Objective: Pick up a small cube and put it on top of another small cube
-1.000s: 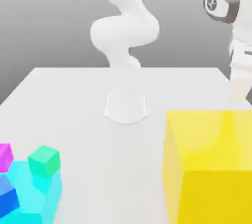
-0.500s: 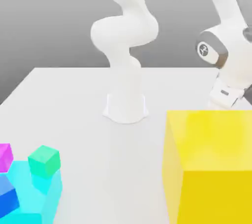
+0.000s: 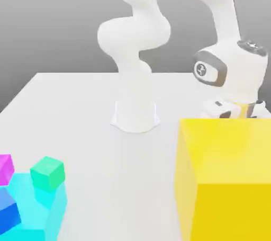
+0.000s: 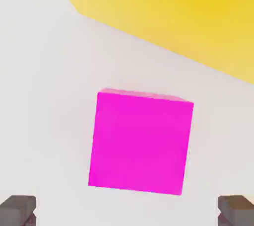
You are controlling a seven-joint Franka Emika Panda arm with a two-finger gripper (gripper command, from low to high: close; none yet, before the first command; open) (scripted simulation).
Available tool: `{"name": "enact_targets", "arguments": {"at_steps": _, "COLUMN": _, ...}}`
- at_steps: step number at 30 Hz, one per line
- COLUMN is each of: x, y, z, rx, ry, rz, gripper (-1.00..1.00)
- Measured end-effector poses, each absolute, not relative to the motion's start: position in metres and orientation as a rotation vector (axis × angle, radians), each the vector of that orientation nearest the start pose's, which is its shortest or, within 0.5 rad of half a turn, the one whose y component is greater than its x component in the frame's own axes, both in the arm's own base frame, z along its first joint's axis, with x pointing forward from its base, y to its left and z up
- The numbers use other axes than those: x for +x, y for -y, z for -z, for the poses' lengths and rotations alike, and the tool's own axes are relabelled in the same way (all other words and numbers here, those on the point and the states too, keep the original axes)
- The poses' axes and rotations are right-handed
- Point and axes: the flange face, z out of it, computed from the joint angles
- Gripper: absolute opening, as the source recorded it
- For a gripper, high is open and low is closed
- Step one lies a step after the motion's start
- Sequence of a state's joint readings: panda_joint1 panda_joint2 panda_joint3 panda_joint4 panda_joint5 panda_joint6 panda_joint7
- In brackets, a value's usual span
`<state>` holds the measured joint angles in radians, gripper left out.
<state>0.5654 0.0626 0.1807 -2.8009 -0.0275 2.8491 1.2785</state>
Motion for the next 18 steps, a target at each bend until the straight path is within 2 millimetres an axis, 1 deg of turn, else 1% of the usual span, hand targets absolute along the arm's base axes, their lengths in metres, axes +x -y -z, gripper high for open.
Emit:
{"name": "enact_targets", "arguments": {"at_steps": 2, "x": 0.274, "y": -0.257, "z": -0.175, "rx": -3.039, "ry": -0.803, "rz": -0.005, "gripper": 0.0}}
{"name": "enact_targets", "arguments": {"at_steps": 6, "x": 0.274, "y": -0.257, "z": -0.138, "rx": -3.036, "ry": -0.807, "rz": -0.002, "gripper": 0.0}}
{"name": "enact_targets", "arguments": {"at_steps": 7, "x": 0.273, "y": -0.257, "z": -0.133, "rx": -3.036, "ry": -0.806, "rz": -0.001, "gripper": -1.0}}
{"name": "enact_targets", "arguments": {"at_steps": 12, "x": 0.273, "y": -0.257, "z": -0.133, "rx": -3.034, "ry": -0.806, "rz": 0.0, "gripper": -1.0}}
{"name": "enact_targets", "arguments": {"at_steps": 13, "x": 0.273, "y": -0.257, "z": -0.13, "rx": -3.035, "ry": -0.806, "rz": 0.001, "gripper": -1.0}}
{"name": "enact_targets", "arguments": {"at_steps": 15, "x": 0.274, "y": -0.257, "z": -0.139, "rx": -3.035, "ry": -0.806, "rz": 0.0, "gripper": -1.0}}
{"name": "enact_targets", "arguments": {"at_steps": 18, "x": 0.274, "y": -0.258, "z": -0.165, "rx": -3.034, "ry": -0.807, "rz": 0.0, "gripper": -1.0}}
